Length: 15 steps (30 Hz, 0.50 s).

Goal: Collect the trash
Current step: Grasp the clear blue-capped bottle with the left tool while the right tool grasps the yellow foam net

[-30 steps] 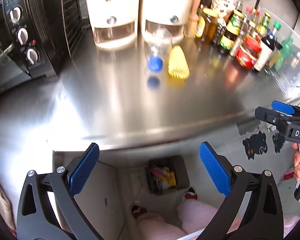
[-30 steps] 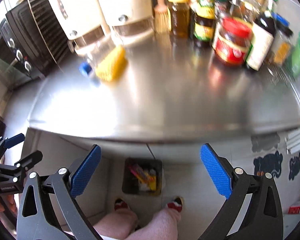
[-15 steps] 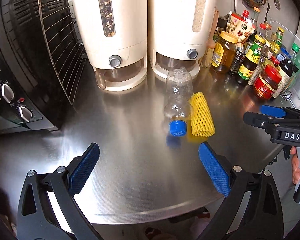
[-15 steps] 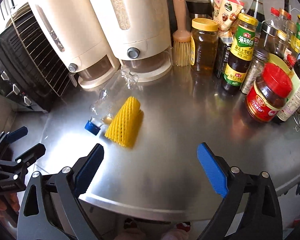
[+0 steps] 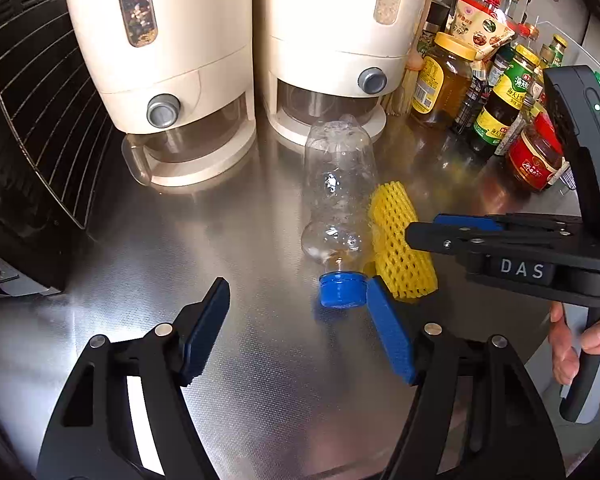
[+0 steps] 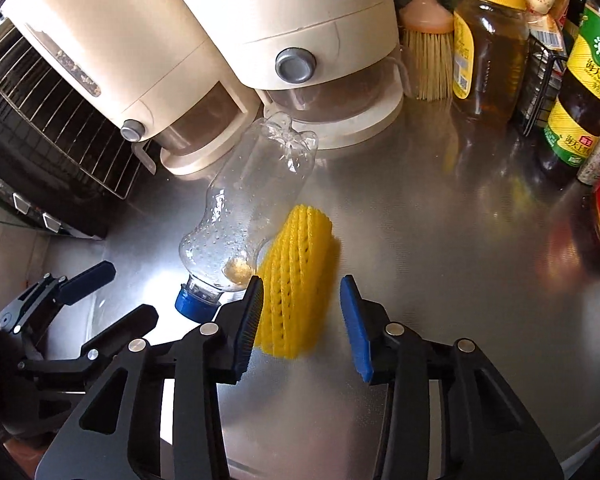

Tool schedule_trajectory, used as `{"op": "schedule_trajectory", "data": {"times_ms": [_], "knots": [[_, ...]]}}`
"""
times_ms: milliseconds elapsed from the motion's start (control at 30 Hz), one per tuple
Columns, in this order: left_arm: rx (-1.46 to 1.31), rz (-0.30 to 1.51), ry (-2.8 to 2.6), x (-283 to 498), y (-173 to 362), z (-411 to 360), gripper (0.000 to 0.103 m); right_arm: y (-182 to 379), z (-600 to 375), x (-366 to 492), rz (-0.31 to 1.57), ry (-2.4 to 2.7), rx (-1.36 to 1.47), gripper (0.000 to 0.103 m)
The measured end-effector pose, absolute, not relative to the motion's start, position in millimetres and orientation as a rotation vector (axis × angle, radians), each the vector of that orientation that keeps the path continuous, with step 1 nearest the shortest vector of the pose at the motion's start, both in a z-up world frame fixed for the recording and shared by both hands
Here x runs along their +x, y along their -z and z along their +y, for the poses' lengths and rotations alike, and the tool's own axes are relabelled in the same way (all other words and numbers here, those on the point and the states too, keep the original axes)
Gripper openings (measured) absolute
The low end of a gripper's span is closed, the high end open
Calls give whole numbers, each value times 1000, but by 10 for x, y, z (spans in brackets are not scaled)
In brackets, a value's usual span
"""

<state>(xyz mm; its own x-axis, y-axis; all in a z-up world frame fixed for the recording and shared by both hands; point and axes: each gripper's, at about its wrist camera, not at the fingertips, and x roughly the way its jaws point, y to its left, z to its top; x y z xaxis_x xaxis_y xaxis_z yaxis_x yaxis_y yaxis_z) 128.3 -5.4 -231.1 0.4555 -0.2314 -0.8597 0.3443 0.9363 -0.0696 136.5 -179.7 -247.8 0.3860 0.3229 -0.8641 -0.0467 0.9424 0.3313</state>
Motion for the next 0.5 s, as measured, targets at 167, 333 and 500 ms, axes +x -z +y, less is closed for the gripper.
{"op": "schedule_trajectory", "data": {"times_ms": [167,333,500], "knots": [[124,1052,382,1382,2381,-118,67,2631,-1706,1461,1179,-238,246,32],[123,1058,417,1485,2433,-202,67,2684,-1701,1500,1180,-242,215,12],[120,1064,437,1607,2487,-311,67,2656,-1851,1503,1157,-219,208,11]]}}
